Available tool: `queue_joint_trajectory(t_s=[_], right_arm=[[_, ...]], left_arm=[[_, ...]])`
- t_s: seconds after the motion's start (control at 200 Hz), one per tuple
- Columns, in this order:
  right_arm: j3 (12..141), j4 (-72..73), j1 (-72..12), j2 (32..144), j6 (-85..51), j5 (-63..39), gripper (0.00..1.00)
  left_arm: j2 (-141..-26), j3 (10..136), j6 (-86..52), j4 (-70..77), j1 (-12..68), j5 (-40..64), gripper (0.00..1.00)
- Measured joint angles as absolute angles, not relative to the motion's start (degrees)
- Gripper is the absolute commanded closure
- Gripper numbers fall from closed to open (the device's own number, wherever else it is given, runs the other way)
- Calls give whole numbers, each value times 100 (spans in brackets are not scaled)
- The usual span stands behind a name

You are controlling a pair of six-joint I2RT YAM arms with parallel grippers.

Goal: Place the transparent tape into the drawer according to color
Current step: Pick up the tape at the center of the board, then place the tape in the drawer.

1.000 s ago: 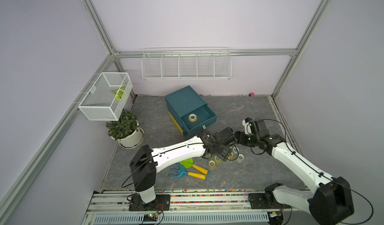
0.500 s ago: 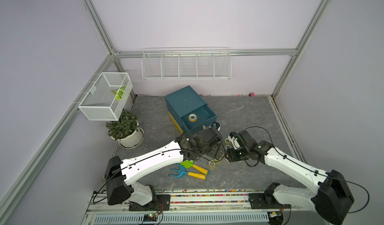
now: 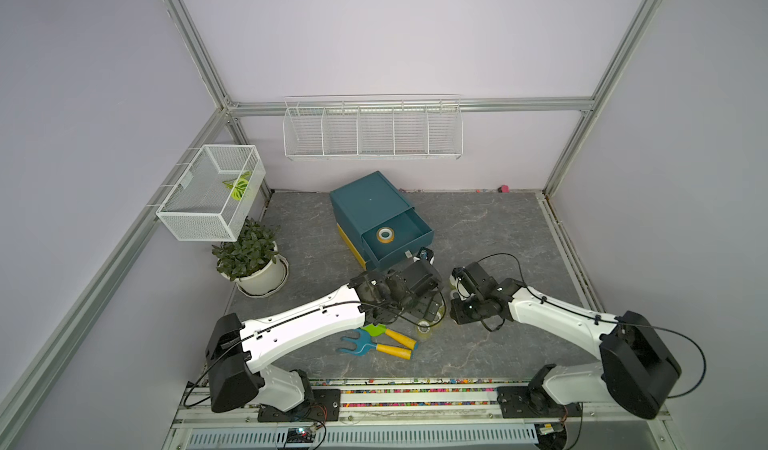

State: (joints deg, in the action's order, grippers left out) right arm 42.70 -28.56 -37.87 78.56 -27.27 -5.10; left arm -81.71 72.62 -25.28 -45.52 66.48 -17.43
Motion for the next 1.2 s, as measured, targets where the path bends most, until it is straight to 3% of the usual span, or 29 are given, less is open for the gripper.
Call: queue_joint_trajectory(t_s=[0.235, 0.44, 0.68, 0.9, 1.2], right_arm=[[4313, -2886, -3791, 7631, -2744, -469, 97], [4840, -3356, -3791, 7131, -2735, -447, 98], [6613, -3562, -3791, 6792, -2510, -609, 98], [8429, -3234, -3791, 7999, -2388, -1223, 96], [9631, -3183, -3791, 9929, -2394, -1627, 93]], left_arm=[[-8020, 7100, -2628, -4554, 6648, -1990, 0], [-7710, 6783, -2808, -4515, 6595, -2296, 0], [-6602, 5902, -3135, -4248, 6418, -2464, 0], [-5789, 5371, -3465, -4069, 6416, -2576, 0], [-5763, 5369, -3719, -4106, 6401, -2742, 0]])
